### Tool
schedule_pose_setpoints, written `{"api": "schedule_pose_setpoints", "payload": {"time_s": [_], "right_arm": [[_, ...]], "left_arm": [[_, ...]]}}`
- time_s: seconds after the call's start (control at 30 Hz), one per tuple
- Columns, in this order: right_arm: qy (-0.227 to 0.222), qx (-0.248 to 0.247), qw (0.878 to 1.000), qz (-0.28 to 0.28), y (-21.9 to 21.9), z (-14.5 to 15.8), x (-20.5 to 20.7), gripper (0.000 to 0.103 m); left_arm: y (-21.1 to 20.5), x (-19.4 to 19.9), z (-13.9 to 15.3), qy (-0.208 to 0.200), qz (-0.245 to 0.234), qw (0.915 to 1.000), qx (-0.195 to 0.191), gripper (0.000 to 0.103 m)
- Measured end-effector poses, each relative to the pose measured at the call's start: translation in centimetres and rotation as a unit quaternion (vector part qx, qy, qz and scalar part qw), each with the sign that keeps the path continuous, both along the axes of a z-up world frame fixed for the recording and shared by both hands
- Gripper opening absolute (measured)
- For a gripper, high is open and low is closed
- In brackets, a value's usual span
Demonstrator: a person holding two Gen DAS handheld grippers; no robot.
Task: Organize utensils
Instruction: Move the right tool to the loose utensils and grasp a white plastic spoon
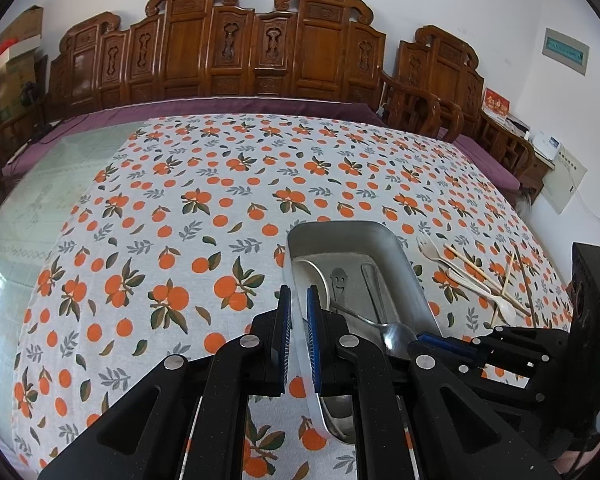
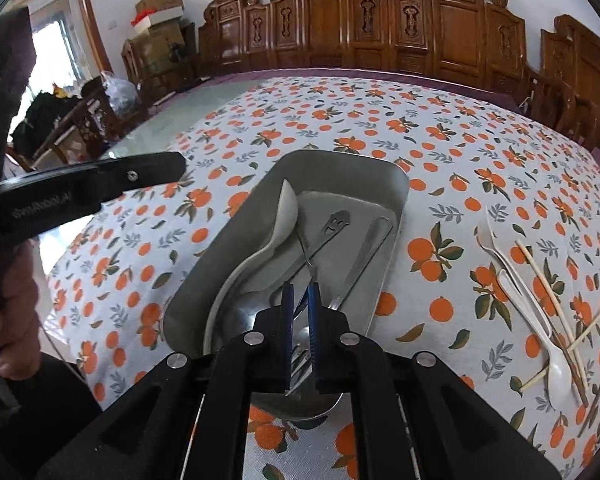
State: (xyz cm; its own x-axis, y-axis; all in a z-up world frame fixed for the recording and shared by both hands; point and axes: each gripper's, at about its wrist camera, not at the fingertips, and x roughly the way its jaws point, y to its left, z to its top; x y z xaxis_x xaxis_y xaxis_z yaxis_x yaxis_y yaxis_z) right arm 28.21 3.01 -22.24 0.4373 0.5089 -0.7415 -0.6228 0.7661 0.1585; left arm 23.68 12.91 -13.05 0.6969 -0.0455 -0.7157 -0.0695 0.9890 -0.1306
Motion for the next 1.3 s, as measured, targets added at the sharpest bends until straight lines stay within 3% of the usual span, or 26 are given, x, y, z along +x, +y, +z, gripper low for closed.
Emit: {"api": "schedule_pose_setpoints", "payload": {"time_s": [0.23, 0.43, 0.53, 0.7, 0.83, 0.97, 1.3], "right_arm": [[-0.014, 0.01, 1.0, -0.003, -2.1, 1.2, 0.4, 0.01], [-0.038, -0.001, 0.998, -0.047, -7.6, 2.4, 1.9, 0.01], [-0.048, -0.007, 0.995, -0.082, -11.6, 2.8, 3.0, 0.01], [-0.058, -0.025, 0.988, -0.141, -17.6, 2.6, 4.9, 0.01], [-0.052, -0.025, 0.982, -0.179, -21.2, 1.5, 6.0, 0.024], [-0.037, -0.027, 0.978, -0.201, -22.8, -0.4, 6.8, 0.031], [-0.017, -0.043, 0.981, -0.188, -22.4, -3.2, 7.6, 0.031]], "left_arm": [[-0.8, 0.2, -0.2, 0.002, -0.009, 1.0, 0.0, 0.007], [-2.7, 0.6, -0.2, -0.001, -0.028, 0.9996, -0.003, 0.008], [-4.3, 0.9, -0.2, -0.004, -0.042, 0.9991, -0.003, 0.02], [-7.5, 1.3, -0.4, -0.005, -0.071, 0.9974, 0.001, 0.032], [-9.6, 1.6, -0.9, -0.002, -0.087, 0.9962, 0.004, 0.034], [-11.1, 1.7, -1.3, -0.001, -0.097, 0.9952, 0.005, 0.036], [-13.5, 1.6, -2.1, 0.007, -0.117, 0.9931, 0.006, 0.037]]}}
